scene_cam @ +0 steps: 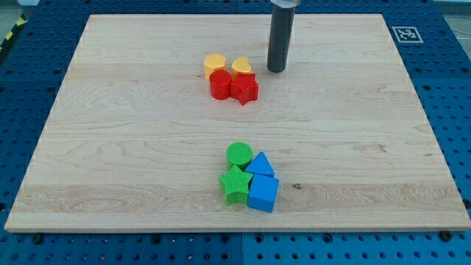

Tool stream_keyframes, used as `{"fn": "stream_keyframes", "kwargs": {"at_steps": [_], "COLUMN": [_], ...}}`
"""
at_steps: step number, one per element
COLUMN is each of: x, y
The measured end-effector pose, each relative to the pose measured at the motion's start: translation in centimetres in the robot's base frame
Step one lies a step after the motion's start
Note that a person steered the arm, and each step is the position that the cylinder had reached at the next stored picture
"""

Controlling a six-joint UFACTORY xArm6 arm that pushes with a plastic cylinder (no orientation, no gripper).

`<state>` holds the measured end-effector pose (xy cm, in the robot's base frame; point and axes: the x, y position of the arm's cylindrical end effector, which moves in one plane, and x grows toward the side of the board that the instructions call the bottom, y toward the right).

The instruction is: Push the arm diagonal top right to the yellow heart

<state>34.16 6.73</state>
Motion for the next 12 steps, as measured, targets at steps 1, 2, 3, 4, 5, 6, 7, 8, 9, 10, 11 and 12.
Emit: {"fn": "stream_keyframes", "kwargs": {"at_steps": [1,2,3,4,5,6,7,8,9,10,11,12], "x": [-0.4,-0.8,-1.2,-1.6,-2.1,-2.5,-3.0,-3.4,-3.8,-4.3,-4.9,-5.4], "y": [0.0,0.0,0.0,0.0,0.0,0.0,0.0,0.0,0.0,0.0,0.0,0.0]}}
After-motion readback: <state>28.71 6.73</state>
